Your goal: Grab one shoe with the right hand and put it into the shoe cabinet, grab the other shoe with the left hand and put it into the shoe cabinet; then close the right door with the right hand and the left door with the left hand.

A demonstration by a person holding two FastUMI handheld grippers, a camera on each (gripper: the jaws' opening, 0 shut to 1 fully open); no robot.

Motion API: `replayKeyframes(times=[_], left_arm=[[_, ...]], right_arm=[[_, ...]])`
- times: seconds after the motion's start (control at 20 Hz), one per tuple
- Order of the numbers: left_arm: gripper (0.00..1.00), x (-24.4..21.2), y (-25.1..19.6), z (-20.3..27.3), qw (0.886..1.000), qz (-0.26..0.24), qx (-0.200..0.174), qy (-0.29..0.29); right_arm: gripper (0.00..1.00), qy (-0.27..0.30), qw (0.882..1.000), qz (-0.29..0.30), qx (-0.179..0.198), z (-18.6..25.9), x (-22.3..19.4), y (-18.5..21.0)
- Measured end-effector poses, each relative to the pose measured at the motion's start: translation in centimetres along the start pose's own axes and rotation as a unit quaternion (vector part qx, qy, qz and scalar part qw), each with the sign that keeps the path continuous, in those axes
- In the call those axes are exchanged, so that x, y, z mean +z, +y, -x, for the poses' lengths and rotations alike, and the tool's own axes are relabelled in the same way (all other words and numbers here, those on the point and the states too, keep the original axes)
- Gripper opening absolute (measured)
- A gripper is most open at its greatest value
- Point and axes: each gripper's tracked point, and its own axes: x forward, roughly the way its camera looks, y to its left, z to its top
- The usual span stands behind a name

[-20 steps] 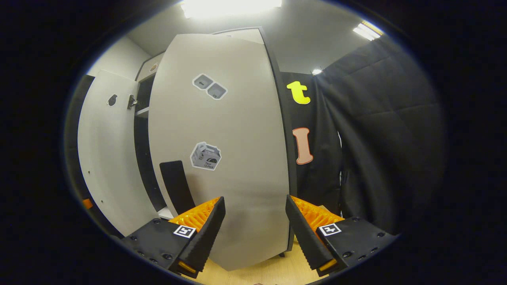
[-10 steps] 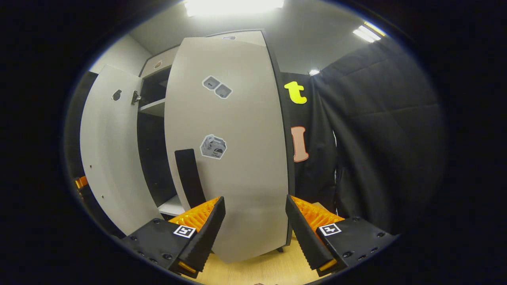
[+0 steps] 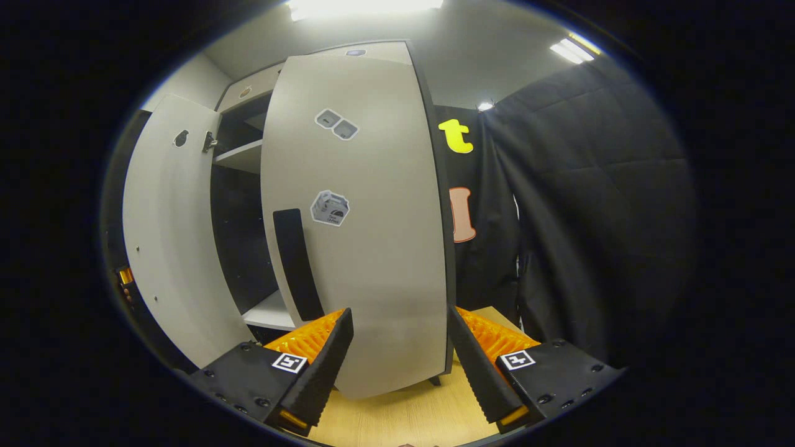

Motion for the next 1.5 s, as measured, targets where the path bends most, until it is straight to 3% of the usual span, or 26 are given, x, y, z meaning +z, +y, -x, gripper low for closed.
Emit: replayKeyframes(times=[0.25,0.4,0.45,0.55,0.65,0.7,0.75,0.8,1.05,1.1,1.5], left_arm=[[0.90,0.7,-1.3,-0.2,0.999,-0.038,-0.002,0.007],[0.90,0.0,-2.5,-0.5,0.999,-0.024,-0.015,0.018],[0.97,-0.2,-3.3,-0.5,0.999,-0.016,-0.021,0.021],[0.90,-0.2,-5.1,-0.5,0.999,-0.007,-0.033,0.024],[0.90,-0.1,-7.0,-0.6,0.999,-0.006,-0.041,0.024],[0.96,-0.3,-7.7,-0.7,0.999,-0.006,-0.040,0.025],[0.96,-0.4,-8.2,-0.7,0.999,-0.004,-0.032,0.026],[0.90,-0.4,-8.7,-0.5,0.999,-0.001,-0.021,0.026],[0.90,-0.3,-11.0,-0.5,1.000,-0.006,0.016,0.023],[0.96,-0.2,-11.6,-0.5,1.000,-0.007,0.017,0.022],[0.96,-1.8,-17.8,-2.8,0.999,0.001,0.007,0.045]], right_arm=[[0.97,-0.002,1.000,-0.009,-0.009,-0.1,-0.2,-0.7],[0.97,0.000,1.000,-0.015,-0.009,-0.1,-0.7,-0.8],[0.97,0.002,1.000,-0.016,-0.007,-0.1,-0.9,-0.8],[0.97,0.000,1.000,-0.013,-0.008,-0.2,-0.8,-1.0],[0.97,-0.005,1.000,-0.009,-0.012,-0.2,-0.5,-1.4],[0.97,-0.007,1.000,-0.008,-0.014,-0.2,-0.4,-1.6],[0.97,-0.008,1.000,-0.009,-0.016,-0.2,-0.4,-1.9],[0.97,-0.009,1.000,-0.011,-0.019,-0.1,-0.4,-2.2],[0.97,-0.003,0.999,-0.025,-0.032,0.0,-1.2,-4.1],[0.97,0.000,0.999,-0.027,-0.034,-0.2,-1.2,-4.5],[0.97,0.011,0.999,-0.027,-0.014,-2.0,-0.6,-6.8]])
